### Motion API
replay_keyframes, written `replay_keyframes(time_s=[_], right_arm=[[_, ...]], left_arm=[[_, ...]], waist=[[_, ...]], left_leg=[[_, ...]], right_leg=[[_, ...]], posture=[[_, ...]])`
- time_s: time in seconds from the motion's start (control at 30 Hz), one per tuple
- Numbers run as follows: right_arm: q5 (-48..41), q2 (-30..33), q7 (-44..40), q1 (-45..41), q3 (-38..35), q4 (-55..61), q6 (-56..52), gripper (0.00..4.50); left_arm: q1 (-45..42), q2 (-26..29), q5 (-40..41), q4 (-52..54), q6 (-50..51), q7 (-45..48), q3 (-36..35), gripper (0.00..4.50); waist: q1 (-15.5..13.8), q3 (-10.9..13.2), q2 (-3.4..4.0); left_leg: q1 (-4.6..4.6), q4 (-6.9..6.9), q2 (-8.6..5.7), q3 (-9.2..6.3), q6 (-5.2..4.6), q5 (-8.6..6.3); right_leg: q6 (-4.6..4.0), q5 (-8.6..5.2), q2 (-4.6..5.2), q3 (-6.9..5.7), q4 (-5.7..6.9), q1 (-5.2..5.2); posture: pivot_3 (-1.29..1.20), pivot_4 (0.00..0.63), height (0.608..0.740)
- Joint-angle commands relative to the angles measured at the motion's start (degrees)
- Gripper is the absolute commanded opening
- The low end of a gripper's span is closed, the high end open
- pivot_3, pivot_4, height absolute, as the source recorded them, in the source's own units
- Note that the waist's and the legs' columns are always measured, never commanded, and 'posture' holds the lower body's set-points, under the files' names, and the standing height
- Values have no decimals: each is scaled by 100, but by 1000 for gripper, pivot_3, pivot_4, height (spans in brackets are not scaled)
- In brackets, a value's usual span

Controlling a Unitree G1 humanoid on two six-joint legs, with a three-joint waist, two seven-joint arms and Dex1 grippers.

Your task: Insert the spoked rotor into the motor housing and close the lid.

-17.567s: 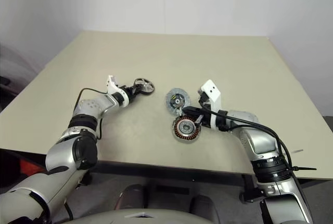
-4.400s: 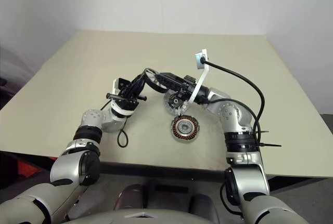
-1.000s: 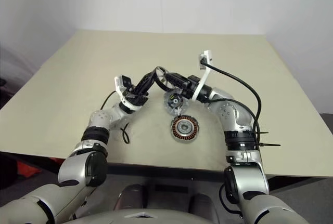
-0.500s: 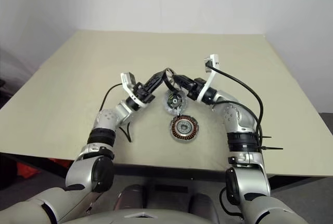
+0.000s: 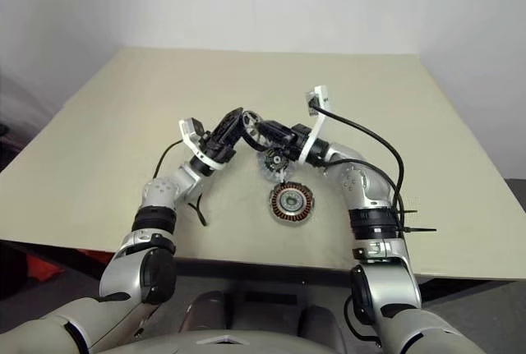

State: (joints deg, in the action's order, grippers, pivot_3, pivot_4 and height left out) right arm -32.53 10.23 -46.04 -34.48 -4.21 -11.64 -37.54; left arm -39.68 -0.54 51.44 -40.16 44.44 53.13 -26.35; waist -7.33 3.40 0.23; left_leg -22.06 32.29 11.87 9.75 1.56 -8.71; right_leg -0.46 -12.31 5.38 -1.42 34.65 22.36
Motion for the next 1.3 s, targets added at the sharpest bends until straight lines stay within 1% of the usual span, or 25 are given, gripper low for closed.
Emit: replay_keyframes(time_s=[0.03,0.27,0.53,0.63,0.77,0.83,0.9,0.97,1.03,1.17,1.3], right_arm=[[-198,-88,-193,-175,82,345,81,285],[-174,-32,-194,-199,68,311,111,285],[-118,185,-245,-274,22,325,197,285],[36,336,-286,-280,98,342,352,285],[622,811,-399,-221,466,519,769,285],[639,959,-441,-118,487,663,789,285],[673,1162,-480,38,488,893,747,285],[671,1498,-567,333,454,1296,615,285],[607,1742,-533,569,356,1633,448,285],[341,1974,-369,922,178,2222,11,285],[210,2015,-183,1177,155,2593,-291,285]], left_arm=[[4,-9,-233,-72,15,-144,251,3440],[433,250,-268,483,201,110,499,3440],[695,442,-164,710,183,25,400,3440],[804,487,-209,797,120,-17,444,3440],[1003,593,-235,981,159,41,551,3440],[1040,634,-245,1009,101,-1,555,3440],[1091,682,-451,1080,-172,-100,643,3440],[1165,721,-816,1229,-580,-331,798,3440],[1193,749,-961,1334,-724,-492,858,3440],[1147,822,-1132,1461,-727,-868,928,3440],[842,915,-1146,1342,-363,-1434,872,3440]], waist=[[-2,1,-1],[22,1,-1],[21,1,-1],[22,1,-1],[15,2,-3],[18,2,-4],[13,2,-3],[-3,2,-4],[-6,2,-4],[14,2,-4],[15,2,-4]], left_leg=[[0,0,-1,0,0,0],[4,-2,3,0,2,1],[5,-1,1,0,2,1],[5,-1,2,0,3,2],[3,-1,1,0,3,2],[5,-1,1,0,3,2],[5,-1,3,0,5,3],[6,-1,2,-1,4,2],[7,0,0,-1,2,1],[11,1,3,-1,3,2],[22,2,3,-1,4,2]], right_leg=[[0,0,1,0,-1,-1],[0,0,-3,0,3,2],[0,0,-2,1,3,0],[0,0,-2,1,4,2],[1,0,-2,1,2,1],[1,0,-2,1,3,0],[1,0,-3,1,4,0],[1,0,-3,1,3,-2],[3,0,-1,2,-1,-6],[3,0,-4,2,5,-4],[5,-1,-5,6,10,-7]], posture=[[0,0,740],[0,0,740],[0,0,740],[0,0,740],[0,0,740],[0,0,740],[0,0,740],[0,0,740],[0,0,740],[0,0,740],[0,0,740]])
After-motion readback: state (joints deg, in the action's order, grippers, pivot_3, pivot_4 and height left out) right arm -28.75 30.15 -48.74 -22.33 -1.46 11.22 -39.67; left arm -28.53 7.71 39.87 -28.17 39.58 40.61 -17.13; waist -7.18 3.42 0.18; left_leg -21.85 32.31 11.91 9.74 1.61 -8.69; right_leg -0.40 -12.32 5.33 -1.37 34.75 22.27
